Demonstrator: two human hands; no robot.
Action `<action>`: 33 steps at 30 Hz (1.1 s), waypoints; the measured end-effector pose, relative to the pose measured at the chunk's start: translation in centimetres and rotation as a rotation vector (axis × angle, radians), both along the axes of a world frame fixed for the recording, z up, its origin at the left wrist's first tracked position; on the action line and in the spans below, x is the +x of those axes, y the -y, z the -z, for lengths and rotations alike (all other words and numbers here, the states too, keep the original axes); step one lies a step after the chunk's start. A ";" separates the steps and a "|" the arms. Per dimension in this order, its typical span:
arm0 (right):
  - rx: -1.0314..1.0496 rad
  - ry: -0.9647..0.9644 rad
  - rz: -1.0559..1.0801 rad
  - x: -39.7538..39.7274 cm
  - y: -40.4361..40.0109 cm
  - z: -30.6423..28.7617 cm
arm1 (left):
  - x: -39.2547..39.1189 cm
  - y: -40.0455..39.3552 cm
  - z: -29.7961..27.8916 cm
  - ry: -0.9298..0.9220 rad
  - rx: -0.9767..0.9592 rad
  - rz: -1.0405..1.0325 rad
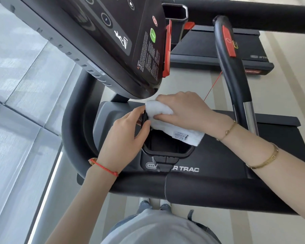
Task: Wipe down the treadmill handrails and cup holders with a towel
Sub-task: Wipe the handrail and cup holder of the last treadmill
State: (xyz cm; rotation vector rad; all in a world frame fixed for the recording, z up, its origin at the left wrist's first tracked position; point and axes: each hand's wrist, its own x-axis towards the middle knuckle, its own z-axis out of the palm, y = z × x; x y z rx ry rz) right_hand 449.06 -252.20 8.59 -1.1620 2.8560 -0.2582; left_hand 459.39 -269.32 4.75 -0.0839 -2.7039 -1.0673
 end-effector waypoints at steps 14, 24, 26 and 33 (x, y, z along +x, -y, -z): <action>-0.146 0.293 0.303 1.4 -2.5 -0.3 | -0.4 -0.3 0.1 0.034 0.031 -0.014; -0.359 0.425 0.577 5.3 -3.9 1.0 | -0.2 -0.5 -0.2 0.064 0.060 -0.027; -0.409 0.510 0.609 6.4 -4.3 1.1 | -0.1 -0.6 -0.2 0.066 0.054 -0.032; -0.263 0.500 0.520 2.6 -3.0 0.0 | -0.1 -0.7 -0.3 0.073 0.079 -0.030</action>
